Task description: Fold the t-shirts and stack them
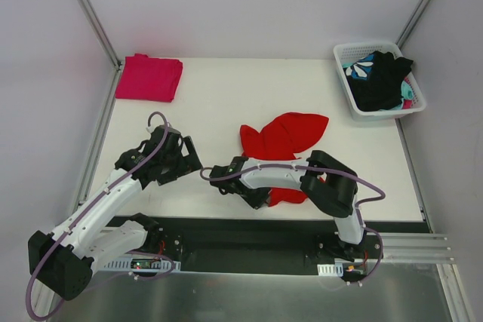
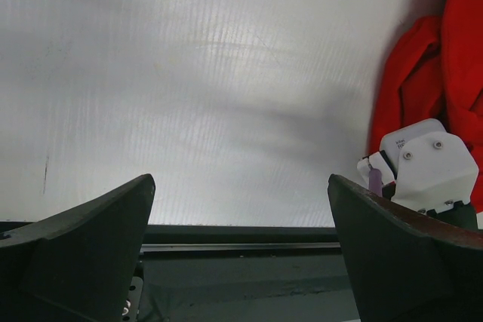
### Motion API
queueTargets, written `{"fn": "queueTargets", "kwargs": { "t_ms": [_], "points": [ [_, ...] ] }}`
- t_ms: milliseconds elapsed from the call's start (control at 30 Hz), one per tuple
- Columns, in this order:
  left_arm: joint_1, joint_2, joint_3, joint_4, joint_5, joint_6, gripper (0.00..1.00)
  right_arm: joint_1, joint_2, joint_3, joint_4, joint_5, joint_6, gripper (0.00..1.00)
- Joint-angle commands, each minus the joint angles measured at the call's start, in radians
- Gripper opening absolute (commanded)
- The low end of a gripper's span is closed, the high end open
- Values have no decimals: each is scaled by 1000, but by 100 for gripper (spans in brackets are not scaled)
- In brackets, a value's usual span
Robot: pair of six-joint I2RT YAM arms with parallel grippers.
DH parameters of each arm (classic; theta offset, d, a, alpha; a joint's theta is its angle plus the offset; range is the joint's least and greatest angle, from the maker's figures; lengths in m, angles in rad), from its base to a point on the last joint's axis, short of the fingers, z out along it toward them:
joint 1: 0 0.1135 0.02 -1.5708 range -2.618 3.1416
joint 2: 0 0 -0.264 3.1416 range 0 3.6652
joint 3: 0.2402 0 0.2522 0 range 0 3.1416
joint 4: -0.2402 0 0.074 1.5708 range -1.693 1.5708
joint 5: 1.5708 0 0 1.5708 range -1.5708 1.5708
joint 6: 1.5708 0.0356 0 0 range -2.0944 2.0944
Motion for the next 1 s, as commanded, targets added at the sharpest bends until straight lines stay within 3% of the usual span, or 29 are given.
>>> {"fn": "queueTargets", "kwargs": {
  "t_ms": [0,200,467,767,967],
  "points": [
    [3,-14,35,-24,28,27,99,-1,-45,60,-61,62,17,1],
    [3,-5,24,-23,36,19,99,-42,-206,123,-186,172,27,1],
    [2,5,17,-7,48,10,99,-163,-418,399,-350,368,-6,1],
    [-131,81,10,66,28,-39,99,-375,-568,658,-333,474,-132,1],
    [-204,163,59,88,3,-67,99,-520,-565,868,-281,455,-262,1]
  ]
}}
